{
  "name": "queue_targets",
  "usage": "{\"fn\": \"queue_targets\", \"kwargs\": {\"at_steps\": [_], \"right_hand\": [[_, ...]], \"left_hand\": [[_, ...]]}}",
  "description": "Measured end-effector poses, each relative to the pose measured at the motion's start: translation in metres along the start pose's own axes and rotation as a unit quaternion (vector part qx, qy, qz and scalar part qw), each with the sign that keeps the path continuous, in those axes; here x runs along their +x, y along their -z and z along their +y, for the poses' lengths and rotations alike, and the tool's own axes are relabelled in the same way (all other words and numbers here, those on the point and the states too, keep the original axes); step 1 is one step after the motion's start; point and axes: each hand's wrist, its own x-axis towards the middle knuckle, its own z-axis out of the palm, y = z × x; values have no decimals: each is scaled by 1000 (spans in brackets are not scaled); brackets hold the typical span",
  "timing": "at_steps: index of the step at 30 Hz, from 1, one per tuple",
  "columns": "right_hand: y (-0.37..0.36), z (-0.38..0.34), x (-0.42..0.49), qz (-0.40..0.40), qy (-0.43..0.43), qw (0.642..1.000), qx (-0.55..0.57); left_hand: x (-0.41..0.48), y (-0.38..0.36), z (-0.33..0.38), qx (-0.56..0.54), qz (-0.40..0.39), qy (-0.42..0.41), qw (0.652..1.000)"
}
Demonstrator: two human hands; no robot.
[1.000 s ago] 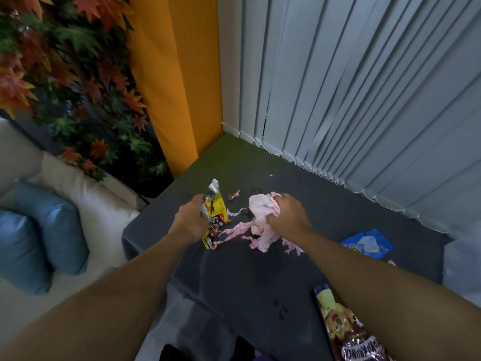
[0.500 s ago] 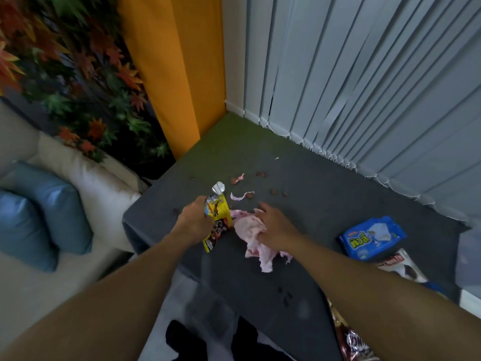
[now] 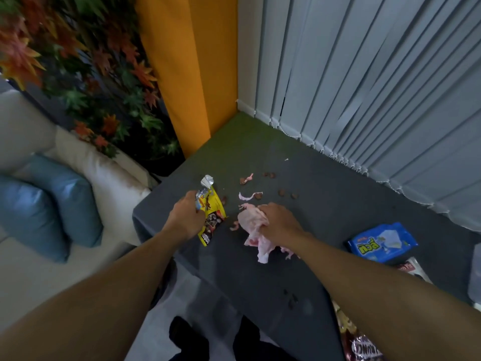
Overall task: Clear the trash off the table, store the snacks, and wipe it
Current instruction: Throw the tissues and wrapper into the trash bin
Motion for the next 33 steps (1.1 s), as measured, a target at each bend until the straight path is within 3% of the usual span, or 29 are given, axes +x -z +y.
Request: {"fn": "queue_targets", "kwargs": {"at_steps": [4,11,33], "right_hand": [[21,-16,10,60,20,998,25],[36,-67,34,74,74,994,8],[-85,-286,94,-20,267,964,-10]], "left_hand": [[-2,18,1,-17,18,10,1000],[-6,50,-21,-18,74,16,997],[-59,127,-219,-66,202,164,963]]}}
